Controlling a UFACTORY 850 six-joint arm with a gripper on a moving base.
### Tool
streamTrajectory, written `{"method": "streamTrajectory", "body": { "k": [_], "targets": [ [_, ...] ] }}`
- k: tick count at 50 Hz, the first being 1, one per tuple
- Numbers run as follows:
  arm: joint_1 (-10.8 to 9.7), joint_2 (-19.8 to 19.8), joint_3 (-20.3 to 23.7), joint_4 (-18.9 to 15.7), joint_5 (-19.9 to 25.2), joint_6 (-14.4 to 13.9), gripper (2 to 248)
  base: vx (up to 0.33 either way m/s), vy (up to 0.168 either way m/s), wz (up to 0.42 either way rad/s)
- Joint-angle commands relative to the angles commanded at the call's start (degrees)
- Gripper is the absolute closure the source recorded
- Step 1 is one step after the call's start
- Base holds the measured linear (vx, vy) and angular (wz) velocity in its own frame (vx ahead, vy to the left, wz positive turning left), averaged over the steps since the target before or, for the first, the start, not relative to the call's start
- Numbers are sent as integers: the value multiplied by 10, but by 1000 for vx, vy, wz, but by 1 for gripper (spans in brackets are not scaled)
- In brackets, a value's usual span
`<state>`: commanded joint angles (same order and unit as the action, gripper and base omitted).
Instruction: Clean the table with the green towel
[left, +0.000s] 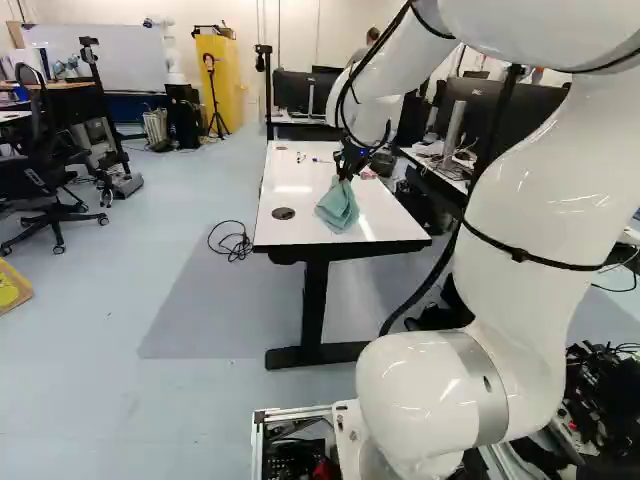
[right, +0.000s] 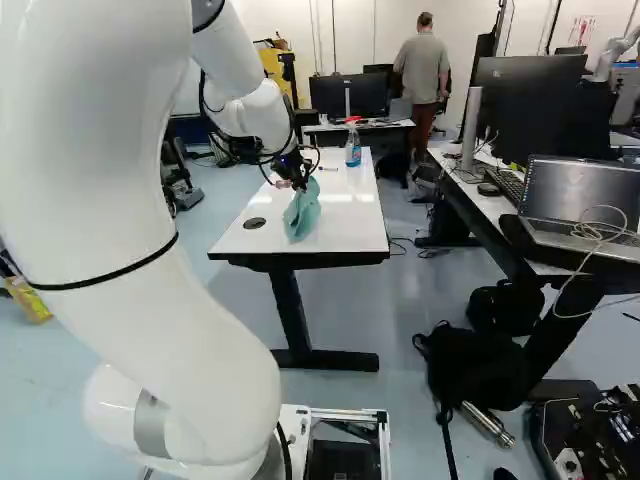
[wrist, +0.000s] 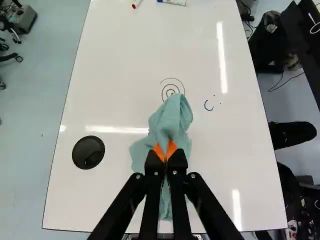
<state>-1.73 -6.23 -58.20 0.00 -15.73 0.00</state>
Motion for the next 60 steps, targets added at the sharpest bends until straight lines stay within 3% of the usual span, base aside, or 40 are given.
{"method": "streamTrajectory", "body": {
  "k": [60],
  "targets": [
    [-110,-22,-24,0,0,0,226,0,0,0]
  ]
}}
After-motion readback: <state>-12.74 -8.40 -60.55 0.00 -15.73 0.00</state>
